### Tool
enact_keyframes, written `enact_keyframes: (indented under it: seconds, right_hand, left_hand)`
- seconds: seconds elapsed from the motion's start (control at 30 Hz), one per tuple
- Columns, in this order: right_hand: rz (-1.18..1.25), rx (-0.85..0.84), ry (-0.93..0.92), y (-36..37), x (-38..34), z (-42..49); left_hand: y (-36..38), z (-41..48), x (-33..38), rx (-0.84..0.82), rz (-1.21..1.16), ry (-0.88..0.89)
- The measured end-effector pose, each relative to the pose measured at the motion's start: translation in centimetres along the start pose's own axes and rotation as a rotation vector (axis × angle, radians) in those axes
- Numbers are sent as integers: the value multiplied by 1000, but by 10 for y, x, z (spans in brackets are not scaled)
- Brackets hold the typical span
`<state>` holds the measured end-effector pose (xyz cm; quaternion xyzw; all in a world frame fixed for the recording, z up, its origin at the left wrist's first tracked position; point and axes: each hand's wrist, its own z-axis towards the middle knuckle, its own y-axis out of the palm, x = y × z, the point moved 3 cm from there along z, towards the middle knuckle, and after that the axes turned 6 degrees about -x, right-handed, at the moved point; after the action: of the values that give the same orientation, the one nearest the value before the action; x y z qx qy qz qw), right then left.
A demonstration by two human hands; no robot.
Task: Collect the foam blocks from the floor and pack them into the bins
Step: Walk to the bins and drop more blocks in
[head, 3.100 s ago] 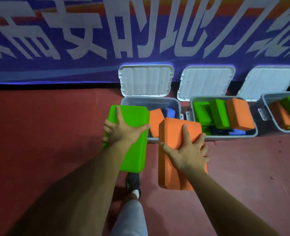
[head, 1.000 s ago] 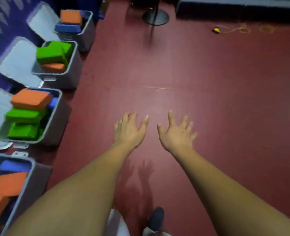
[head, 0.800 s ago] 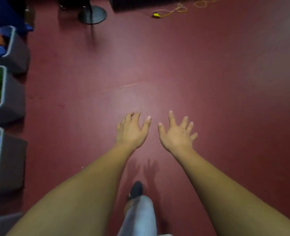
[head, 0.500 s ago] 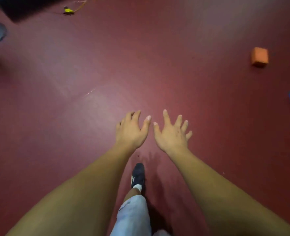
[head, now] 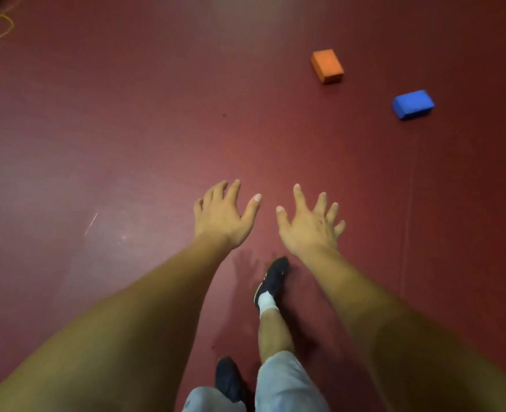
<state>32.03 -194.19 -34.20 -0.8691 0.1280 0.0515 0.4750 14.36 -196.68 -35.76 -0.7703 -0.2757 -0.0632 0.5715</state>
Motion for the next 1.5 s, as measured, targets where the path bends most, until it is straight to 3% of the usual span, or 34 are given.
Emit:
enact_keyframes:
  seconds: [0.27,0.57,1.0,1.23,1.5]
  right_hand:
    - [78,-11,149,-111,33,182]
    - [131,37,219,-247,30,373]
    - [267,45,431,-424,63,671]
    - [413,86,575,-500,181,796]
    - [421,79,660,-504,342,978]
  left_hand:
    - [-19,200,147,-118,93,152]
    - [-52,416,267,-164,147,226]
    - [-41,753,491,-295,242,371]
    - [34,849,654,-353,258,518]
    - [195,983,794,-341,219,571]
